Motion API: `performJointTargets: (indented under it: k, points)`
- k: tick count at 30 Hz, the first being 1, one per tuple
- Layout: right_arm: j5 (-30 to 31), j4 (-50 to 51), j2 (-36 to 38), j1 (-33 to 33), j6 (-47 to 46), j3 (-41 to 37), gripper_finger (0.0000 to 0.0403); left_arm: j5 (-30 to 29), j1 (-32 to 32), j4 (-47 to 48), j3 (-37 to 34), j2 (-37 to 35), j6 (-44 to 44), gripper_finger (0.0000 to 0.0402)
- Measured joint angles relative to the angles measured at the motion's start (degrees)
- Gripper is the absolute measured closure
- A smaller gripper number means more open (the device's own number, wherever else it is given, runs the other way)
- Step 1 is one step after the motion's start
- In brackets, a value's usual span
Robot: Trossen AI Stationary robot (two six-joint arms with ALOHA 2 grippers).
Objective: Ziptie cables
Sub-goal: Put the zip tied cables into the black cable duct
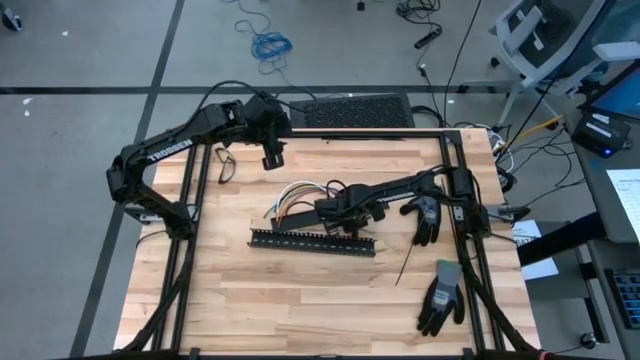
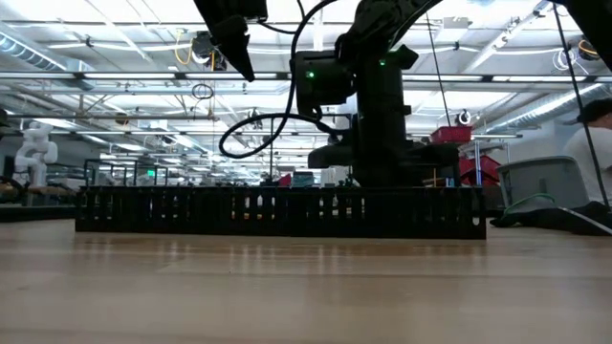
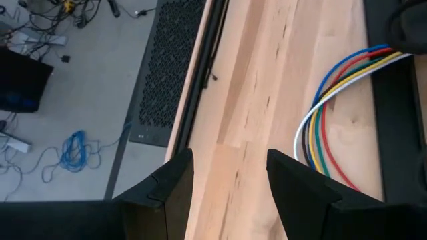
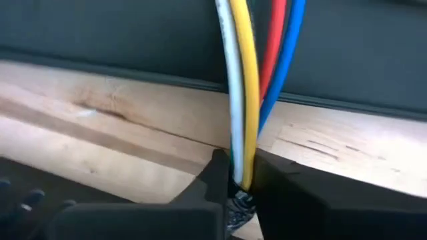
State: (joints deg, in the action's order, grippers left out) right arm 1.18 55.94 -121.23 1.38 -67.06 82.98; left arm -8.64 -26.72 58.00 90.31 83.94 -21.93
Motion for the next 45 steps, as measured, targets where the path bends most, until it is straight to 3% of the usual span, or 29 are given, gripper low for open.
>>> performJointTargets:
  k: [7,14,22,26,31,36,38,40,45]
  points:
    - [2.9,2.5,2.5,-0.1,5.7,-0.4,0.0397,-1.4,-0.2,-0.1,0.0,-0.3,-1.5,0.0217]
    - [9.1,9.6,11.8,1.8,9.3,-0.7,0.0400,-0.6,-2.5,-3.8,0.0,-1.3,-1.6,0.0217]
    - [9.3,7.2,24.9,4.0,16.5,-0.6,0.0400,21.0,-10.6,-11.6,0.1,-0.4,-0.9,0.0217]
    - [9.0,4.8,31.5,3.9,23.0,-0.5,0.0400,36.6,-14.9,-19.0,-3.2,2.4,4.5,0.0217]
    - [6.4,1.2,36.6,4.7,26.8,-0.5,0.0401,48.4,-14.8,-27.6,-3.6,6.5,8.2,0.0217]
    - [3.5,-0.5,37.4,5.4,31.5,-0.4,0.0400,59.4,-12.9,-38.1,-3.4,7.3,23.1,0.0216]
    - [2.4,-0.6,37.3,5.4,34.3,-0.4,0.0399,65.3,-11.8,-38.3,-3.4,7.2,28.0,0.0216]
    - [1.3,-1.6,37.4,5.4,36.8,-0.4,0.0399,68.2,-10.3,-38.0,-3.6,7.3,30.4,0.0216]
    - [-0.1,-4.7,37.8,6.5,44.7,0.5,0.0397,68.6,-7.3,-35.1,-3.6,6.5,30.6,0.0216]
